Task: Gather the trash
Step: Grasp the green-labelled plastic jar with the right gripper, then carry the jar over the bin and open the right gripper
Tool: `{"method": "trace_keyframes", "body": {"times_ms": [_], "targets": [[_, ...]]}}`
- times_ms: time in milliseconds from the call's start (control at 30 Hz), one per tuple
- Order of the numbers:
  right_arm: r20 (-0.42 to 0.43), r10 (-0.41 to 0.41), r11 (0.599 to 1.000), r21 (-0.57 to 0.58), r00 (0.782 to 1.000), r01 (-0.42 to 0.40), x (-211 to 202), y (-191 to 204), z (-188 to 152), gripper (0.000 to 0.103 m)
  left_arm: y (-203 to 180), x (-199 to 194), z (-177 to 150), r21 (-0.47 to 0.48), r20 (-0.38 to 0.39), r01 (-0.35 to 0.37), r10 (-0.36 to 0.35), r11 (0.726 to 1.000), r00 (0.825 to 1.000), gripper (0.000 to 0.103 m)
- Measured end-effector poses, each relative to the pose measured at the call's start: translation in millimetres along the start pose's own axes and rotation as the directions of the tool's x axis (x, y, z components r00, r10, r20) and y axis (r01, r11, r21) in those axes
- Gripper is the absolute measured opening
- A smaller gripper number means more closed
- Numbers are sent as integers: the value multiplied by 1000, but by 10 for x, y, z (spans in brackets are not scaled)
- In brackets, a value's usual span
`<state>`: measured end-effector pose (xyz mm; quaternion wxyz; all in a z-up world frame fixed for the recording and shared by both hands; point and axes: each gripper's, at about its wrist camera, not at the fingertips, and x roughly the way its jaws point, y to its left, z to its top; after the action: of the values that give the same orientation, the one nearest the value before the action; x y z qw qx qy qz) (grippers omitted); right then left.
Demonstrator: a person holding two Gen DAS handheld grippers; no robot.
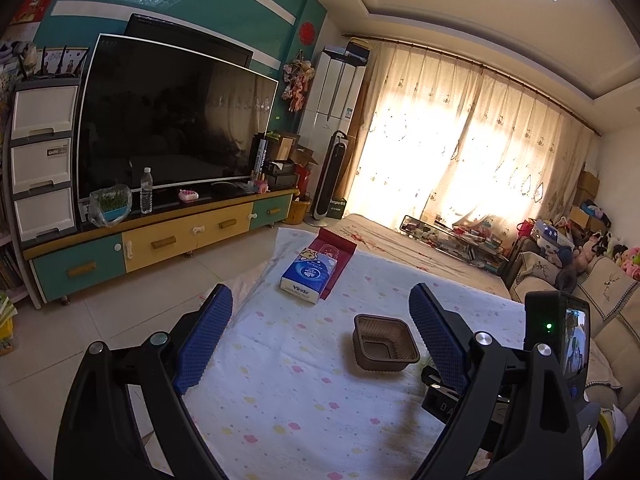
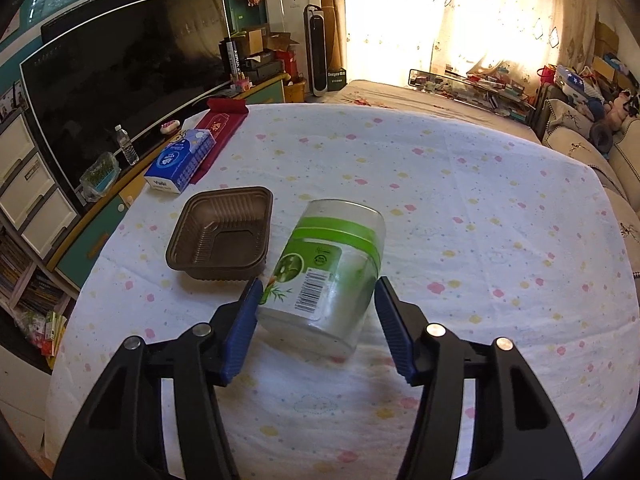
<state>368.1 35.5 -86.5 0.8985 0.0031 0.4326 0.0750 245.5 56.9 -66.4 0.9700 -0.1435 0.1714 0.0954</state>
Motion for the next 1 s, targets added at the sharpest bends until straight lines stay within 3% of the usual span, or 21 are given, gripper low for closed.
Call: {"method": "trace_keyframes", "body": {"times_ms": [333,633,833,1000], "targets": [[81,36,997,62,996,-41,-597,-493,-229,51,-24,10,-17,9,-15,7,-7,1000,1000,89],[129,-5,988,151,992,-14,-1210,-1232,-639,50,-135,68,-42,54,-31,20,-19,998,999,89],[176,-91,963,265,980,42,-1675,-1914,-886,50,-229,84,-67,94,-28,26,-24,995,999,89],[179,-243,902,402,953,154,-1941,-2619,-1108,50,-315,131,-93,128,-45,47,-41,991,998,89]]}}
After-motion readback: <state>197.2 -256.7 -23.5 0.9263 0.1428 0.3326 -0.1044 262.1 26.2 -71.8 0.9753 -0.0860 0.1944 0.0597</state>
